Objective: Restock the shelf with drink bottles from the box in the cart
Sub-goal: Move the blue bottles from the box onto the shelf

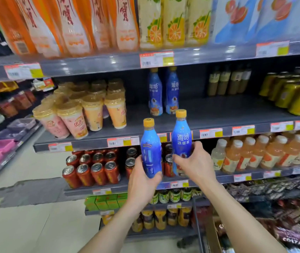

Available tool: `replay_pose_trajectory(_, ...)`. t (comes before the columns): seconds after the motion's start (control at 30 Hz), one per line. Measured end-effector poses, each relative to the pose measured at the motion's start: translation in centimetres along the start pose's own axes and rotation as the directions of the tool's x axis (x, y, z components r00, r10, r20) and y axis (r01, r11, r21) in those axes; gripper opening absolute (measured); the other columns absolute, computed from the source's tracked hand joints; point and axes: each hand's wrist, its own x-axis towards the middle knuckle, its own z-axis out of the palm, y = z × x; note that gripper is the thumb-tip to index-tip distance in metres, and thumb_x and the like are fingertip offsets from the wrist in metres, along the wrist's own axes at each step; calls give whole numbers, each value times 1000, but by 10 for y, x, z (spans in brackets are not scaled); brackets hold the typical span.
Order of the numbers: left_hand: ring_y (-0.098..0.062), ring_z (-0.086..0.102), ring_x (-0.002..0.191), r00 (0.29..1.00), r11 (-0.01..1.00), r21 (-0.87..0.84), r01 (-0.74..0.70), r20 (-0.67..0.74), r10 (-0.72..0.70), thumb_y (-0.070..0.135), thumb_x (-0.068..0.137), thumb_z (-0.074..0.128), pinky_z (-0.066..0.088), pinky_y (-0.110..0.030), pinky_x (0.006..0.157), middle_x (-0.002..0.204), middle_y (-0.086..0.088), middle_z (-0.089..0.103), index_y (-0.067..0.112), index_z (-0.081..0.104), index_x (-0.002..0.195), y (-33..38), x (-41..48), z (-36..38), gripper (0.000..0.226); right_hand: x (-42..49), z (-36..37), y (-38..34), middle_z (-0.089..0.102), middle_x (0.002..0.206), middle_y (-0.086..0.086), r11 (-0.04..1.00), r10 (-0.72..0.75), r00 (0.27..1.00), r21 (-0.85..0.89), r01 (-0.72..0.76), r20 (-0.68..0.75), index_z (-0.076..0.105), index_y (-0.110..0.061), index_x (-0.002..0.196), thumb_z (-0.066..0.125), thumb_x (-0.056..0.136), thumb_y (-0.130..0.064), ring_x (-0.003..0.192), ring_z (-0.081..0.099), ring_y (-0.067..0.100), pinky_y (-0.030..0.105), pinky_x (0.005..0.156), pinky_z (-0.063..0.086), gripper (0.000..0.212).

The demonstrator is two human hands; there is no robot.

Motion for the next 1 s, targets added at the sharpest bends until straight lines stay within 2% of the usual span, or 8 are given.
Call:
replay_pose_trajectory(0.13, 14, 61, 81, 1000, 1000, -16, -4, 3, 4, 44, 67, 76, 45, -15, 62, 94, 26, 66, 54, 41, 105, 19, 32, 0, 52, 50, -14, -13, 59, 77, -13, 998, -53, 997, 13, 54, -57, 42, -28, 89, 67, 61, -64, 76, 63, 23, 36, 62, 49, 52)
replay_pose_trajectory(0.2, 13, 61, 82, 1000, 999, -32, -19, -15, 19, 45, 66, 76, 45, -17, 63, 94, 27, 66, 51, 44, 107, 30, 48, -1, 52, 73, -21, -20, 60, 78, -12, 996, -75, 994, 41, 78, -79, 41, -28, 90, 69, 60, -61, 77, 63, 24, 36, 61, 48, 53)
replay_pose_trajectory(0.33, 12, 61, 86, 995, 996, -32, -82, -56, 80, 45, 67, 76, 46, -16, 67, 95, 34, 63, 50, 43, 108, 49, 71, -6, 53, 110, -27, -33, 65, 91, -5, 993, -101, 989, 50, 107, -110, 43, -27, 97, 71, 62, -60, 87, 64, 28, 37, 70, 49, 56)
replay_pose_trajectory(0.4, 15, 59, 87, 992, 993, -34, -114, -60, 112, 43, 67, 75, 45, -14, 68, 96, 37, 62, 49, 43, 115, 57, 78, -9, 58, 126, -26, -37, 67, 96, -2, 992, -107, 989, 52, 113, -100, 45, -24, 100, 72, 63, -58, 90, 65, 30, 39, 74, 52, 57)
replay_pose_trajectory(0.5, 17, 58, 89, 987, 988, -29, -150, -67, 148, 39, 69, 75, 43, -12, 66, 101, 31, 62, 40, 43, 126, 63, 90, -14, 65, 146, -21, -40, 68, 102, 2, 992, -110, 990, 45, 114, -84, 47, -21, 102, 74, 64, -56, 93, 65, 31, 37, 74, 50, 58)
replay_pose_trajectory(0.67, 13, 59, 88, 984, 987, 12, -162, -68, 162, 35, 71, 74, 43, -16, 67, 104, 23, 61, 34, 42, 125, 66, 107, -19, 63, 172, -5, -43, 68, 104, 7, 991, -109, 992, 74, 114, -62, 47, -19, 102, 77, 66, -54, 94, 65, 33, 33, 68, 42, 59)
replay_pose_trajectory(0.87, 8, 56, 91, 980, 981, 48, -187, -65, 190, 36, 71, 73, 39, -9, 63, 106, 22, 55, 27, 40, 126, 70, 131, -21, 66, 188, 18, -33, 68, 106, 9, 988, -95, 994, 121, 100, -52, 43, -19, 101, 79, 67, -52, 94, 65, 33, 31, 66, 39, 59)
replay_pose_trajectory(1.0, 2, 57, 94, 982, 985, 19, -173, -67, 174, 32, 71, 71, 43, -15, 66, 108, 18, 54, 24, 39, 127, 70, 150, -16, 65, 197, 22, -28, 68, 107, 9, 984, -114, 991, 128, 121, -66, 44, -18, 104, 78, 67, -52, 94, 66, 33, 30, 65, 39, 61)
